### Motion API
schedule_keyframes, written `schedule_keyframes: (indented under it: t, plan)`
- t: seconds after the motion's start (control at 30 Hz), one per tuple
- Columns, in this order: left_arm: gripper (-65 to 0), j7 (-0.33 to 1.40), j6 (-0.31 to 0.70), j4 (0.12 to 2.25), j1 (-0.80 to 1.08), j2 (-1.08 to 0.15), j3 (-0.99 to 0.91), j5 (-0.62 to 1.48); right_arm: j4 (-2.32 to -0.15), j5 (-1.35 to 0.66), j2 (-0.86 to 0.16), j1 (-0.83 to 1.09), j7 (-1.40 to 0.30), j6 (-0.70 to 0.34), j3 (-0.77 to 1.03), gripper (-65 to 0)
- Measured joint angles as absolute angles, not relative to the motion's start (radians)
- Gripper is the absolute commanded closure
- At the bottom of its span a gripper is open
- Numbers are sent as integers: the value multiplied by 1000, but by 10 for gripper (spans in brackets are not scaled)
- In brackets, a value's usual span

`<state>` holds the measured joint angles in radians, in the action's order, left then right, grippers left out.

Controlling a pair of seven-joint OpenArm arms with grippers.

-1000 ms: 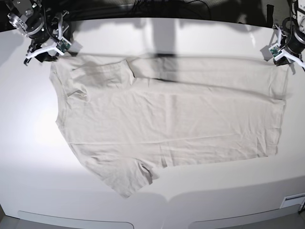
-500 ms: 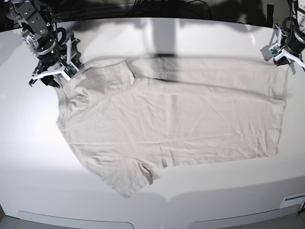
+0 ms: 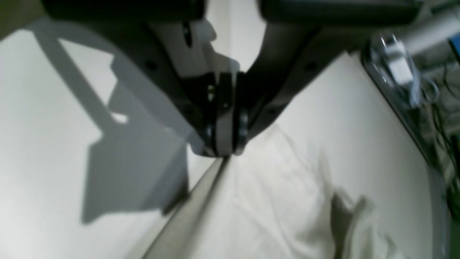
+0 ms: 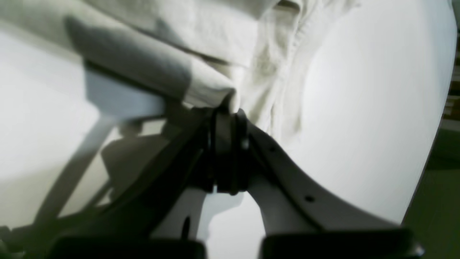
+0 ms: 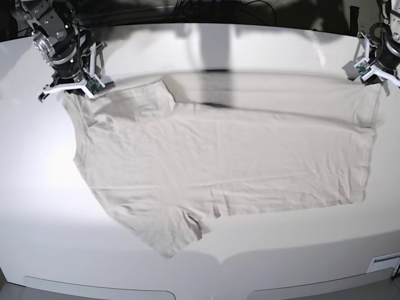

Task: Fold the T-shirt properly
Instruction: 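Regrasp the shirt's shoulder edges with both grippers and smooth them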

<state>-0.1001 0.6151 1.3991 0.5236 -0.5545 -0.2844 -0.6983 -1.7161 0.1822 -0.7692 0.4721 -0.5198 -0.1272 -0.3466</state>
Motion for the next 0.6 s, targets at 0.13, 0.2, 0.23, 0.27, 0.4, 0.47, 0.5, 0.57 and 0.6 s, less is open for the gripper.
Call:
schedule_keyframes:
  t: [0.13,0.2,0.23,0.27,0.4,0.47,0.5,0.57,0.6]
  plan:
    - [0,-59,612,1402,593,-601,-288,-569,-1816,181,-796,540,-548,-128,-346,0]
    - [0,-46,611,1414,632,-617,-289,-545,-1850,177,-796,575,-556,-132,-335,0]
    - [0,-42,611,1421,649,-623,-289,-542,-1863,174,-796,594,-557,-135,-329,0]
    - [0,-38,611,1430,667,-626,-289,-542,-1872,174,-796,612,-558,-135,-321,0]
    - [0,-37,579,1456,723,-627,-293,-546,-1899,174,-798,675,-559,-135,-293,0]
    - [0,-34,571,1461,732,-625,-296,-545,-1908,175,-798,704,-558,-134,-288,0]
    - [0,-34,572,1461,735,-625,-302,-545,-1911,175,-798,718,-559,-131,-288,0]
    - [0,-34,572,1461,741,-623,-310,-545,-1911,174,-798,738,-555,-115,-288,0]
    - [0,-34,574,1461,743,-622,-316,-545,-1911,175,-798,743,-554,-106,-288,0]
